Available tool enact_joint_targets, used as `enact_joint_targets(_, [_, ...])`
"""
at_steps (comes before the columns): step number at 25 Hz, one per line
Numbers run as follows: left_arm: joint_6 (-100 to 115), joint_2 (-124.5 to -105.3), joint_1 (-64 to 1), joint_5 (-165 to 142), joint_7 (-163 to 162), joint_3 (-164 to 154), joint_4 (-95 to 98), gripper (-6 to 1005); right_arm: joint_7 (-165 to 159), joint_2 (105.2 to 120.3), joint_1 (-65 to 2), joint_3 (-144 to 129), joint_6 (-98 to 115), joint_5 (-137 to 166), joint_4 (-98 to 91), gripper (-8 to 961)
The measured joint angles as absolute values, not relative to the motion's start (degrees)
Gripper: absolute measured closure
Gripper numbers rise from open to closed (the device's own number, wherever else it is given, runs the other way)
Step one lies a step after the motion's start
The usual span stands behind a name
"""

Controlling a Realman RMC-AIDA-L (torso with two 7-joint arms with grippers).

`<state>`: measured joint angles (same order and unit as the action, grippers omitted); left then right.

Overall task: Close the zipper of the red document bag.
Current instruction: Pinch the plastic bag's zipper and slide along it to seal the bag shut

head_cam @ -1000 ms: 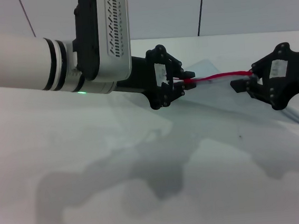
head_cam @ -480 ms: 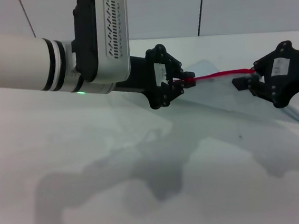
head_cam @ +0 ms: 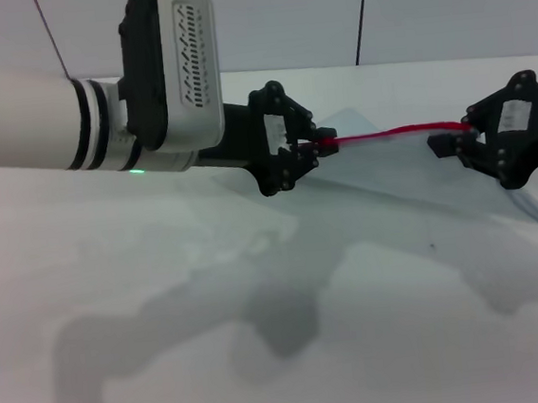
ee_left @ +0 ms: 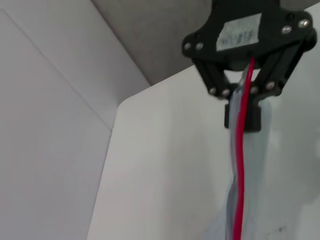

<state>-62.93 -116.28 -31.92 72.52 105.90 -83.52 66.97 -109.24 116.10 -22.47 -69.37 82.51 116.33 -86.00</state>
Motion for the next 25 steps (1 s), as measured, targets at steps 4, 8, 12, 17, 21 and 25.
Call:
enact_joint_targets(4, [-61.97, -116.26, -31.46, 72.38, 105.84, -83.46, 66.01, 914, -109.24, 116.10, -22.43, -68.19, 82.51, 116.42, -85.68, 905])
enact_joint_targets(8, [-61.62, -116.21, -30.45, 72.19, 106.07, -81.41, 63.07, 914, -108.90, 116.10, -22.37, -66.42, 82.50, 116.44, -84.54, 905])
enact_joint_targets(12, [-61.58, -116.05, -28.23, 71.34, 106.47, -76.76, 60.04, 914, -108.33, 116.10, -22.30, -64.29, 82.48, 116.46, -83.58, 905])
enact_joint_targets(17, [-61.89, -116.15, -26.33, 71.75, 107.57, -72.98, 59.24, 914, -107.32, 116.10, -22.13, -61.21, 82.46, 116.53, -81.79, 906])
enact_joint_targets(21, [-61.87, -116.24, -26.20, 71.76, 107.49, -72.62, 59.52, 915, -106.73, 116.10, -22.17, -60.03, 82.61, 116.55, -81.09, 906])
enact_joint_targets(25, [-61.74, -116.26, -26.18, 71.76, 107.63, -72.62, 59.64, 915, -106.24, 116.10, -22.51, -59.92, 82.79, 116.55, -80.98, 906])
